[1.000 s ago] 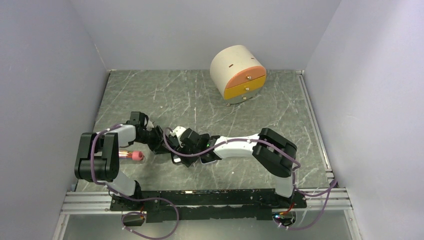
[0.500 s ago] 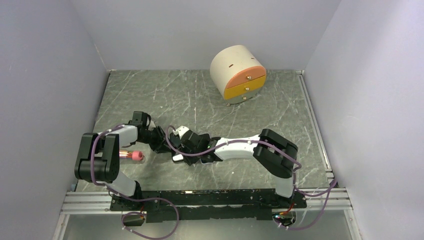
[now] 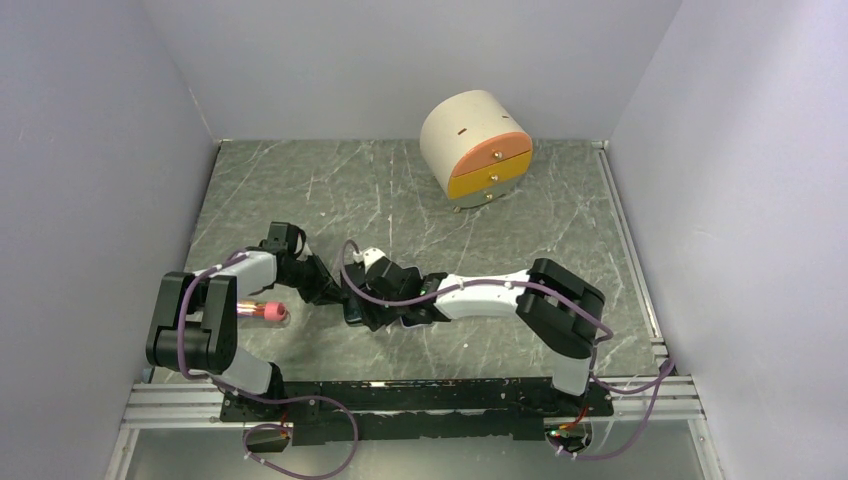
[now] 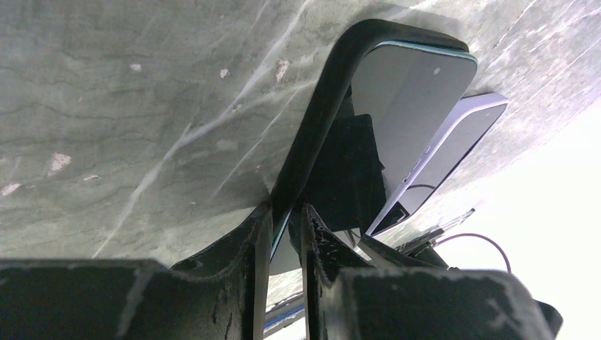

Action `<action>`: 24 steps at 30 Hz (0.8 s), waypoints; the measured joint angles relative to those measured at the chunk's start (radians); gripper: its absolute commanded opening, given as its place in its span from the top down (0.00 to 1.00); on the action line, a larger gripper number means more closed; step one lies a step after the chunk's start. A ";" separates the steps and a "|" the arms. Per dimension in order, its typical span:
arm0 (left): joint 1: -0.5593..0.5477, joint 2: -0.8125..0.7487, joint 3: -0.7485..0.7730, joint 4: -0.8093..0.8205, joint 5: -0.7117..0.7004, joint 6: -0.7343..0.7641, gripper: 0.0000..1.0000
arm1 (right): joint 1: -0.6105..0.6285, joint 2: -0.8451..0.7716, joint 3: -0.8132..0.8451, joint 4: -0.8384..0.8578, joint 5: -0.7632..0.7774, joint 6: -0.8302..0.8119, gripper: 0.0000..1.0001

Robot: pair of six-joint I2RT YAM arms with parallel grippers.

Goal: Put the phone into the phone case

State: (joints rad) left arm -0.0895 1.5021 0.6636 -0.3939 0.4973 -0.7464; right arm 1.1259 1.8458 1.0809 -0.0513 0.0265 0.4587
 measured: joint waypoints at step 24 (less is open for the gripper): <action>0.041 0.013 0.042 -0.079 0.066 0.043 0.58 | -0.069 0.019 0.029 -0.012 -0.001 0.163 0.86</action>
State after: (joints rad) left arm -0.0483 1.5150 0.7059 -0.4732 0.5629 -0.7036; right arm 1.0569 1.8648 1.1095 -0.0635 0.0257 0.6216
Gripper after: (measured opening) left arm 0.417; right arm 0.148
